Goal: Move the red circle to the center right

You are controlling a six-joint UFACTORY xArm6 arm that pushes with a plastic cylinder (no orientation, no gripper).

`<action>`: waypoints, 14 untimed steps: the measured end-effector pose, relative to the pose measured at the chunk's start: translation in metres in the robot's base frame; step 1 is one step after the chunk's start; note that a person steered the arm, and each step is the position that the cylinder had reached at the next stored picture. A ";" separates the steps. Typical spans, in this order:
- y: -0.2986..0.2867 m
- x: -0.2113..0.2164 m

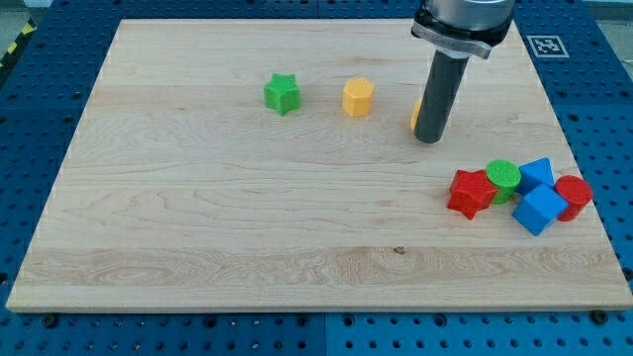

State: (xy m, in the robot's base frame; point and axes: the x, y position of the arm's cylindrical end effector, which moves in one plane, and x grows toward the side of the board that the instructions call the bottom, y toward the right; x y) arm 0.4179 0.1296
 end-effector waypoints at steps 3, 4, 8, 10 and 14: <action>-0.015 -0.026; -0.015 -0.027; 0.033 0.155; 0.125 0.140; 0.133 0.084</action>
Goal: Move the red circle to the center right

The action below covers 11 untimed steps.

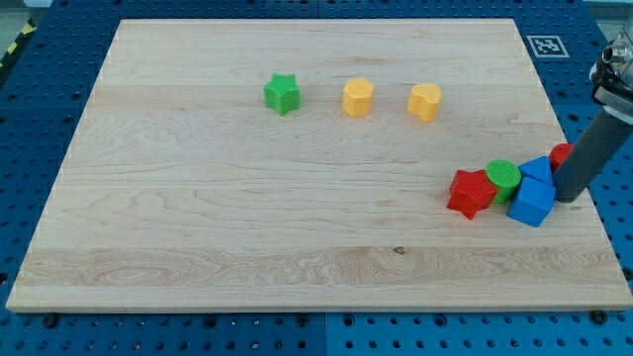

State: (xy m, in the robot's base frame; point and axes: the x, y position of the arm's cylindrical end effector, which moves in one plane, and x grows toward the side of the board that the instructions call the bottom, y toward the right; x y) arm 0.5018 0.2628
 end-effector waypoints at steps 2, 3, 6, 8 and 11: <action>0.052 0.011; 0.062 0.010; -0.001 -0.039; -0.001 -0.060; 0.014 -0.061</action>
State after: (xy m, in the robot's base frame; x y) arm 0.4406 0.2769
